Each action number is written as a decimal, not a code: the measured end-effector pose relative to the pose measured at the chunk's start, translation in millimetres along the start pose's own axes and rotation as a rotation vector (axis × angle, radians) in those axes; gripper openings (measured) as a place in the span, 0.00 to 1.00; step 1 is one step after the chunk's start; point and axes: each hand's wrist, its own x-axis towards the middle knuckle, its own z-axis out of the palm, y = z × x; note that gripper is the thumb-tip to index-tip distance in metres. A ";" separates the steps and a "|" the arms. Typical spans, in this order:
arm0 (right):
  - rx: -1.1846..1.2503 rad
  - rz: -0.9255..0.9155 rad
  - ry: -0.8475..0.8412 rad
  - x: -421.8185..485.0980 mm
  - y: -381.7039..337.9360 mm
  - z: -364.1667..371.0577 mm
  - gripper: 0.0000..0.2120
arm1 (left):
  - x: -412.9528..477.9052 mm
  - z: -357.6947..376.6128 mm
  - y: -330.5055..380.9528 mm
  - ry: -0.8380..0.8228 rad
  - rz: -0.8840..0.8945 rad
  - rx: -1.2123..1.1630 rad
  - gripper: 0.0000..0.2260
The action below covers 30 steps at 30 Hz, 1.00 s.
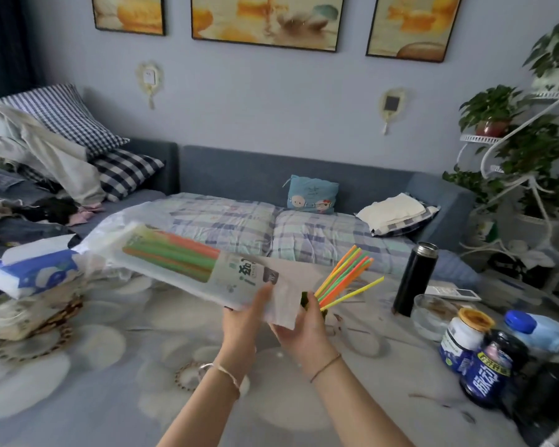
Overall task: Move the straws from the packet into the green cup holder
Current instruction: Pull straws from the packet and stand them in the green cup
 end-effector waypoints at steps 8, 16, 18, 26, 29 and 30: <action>0.123 -0.239 0.064 -23.4 -4.3 26.8 0.17 | -23.1 -2.8 31.8 -0.157 0.176 0.175 0.11; -0.106 -0.434 0.201 -38.3 -11.6 38.3 0.12 | -29.5 -7.1 40.2 -0.141 0.226 0.118 0.12; -0.234 -0.545 0.222 -38.7 -7.8 36.9 0.09 | -30.3 -8.4 43.2 -0.165 0.148 0.007 0.14; -0.680 -0.820 0.083 -45.5 -6.4 30.1 0.09 | -26.7 -13.6 37.3 -0.107 -0.090 -0.309 0.33; -0.734 -0.857 0.040 -50.2 -16.3 30.0 0.10 | -23.1 -18.9 33.0 -0.059 -0.136 -0.368 0.39; -0.733 -0.880 0.053 -52.9 -21.5 30.6 0.10 | -19.8 -21.6 31.9 -0.039 -0.147 -0.400 0.42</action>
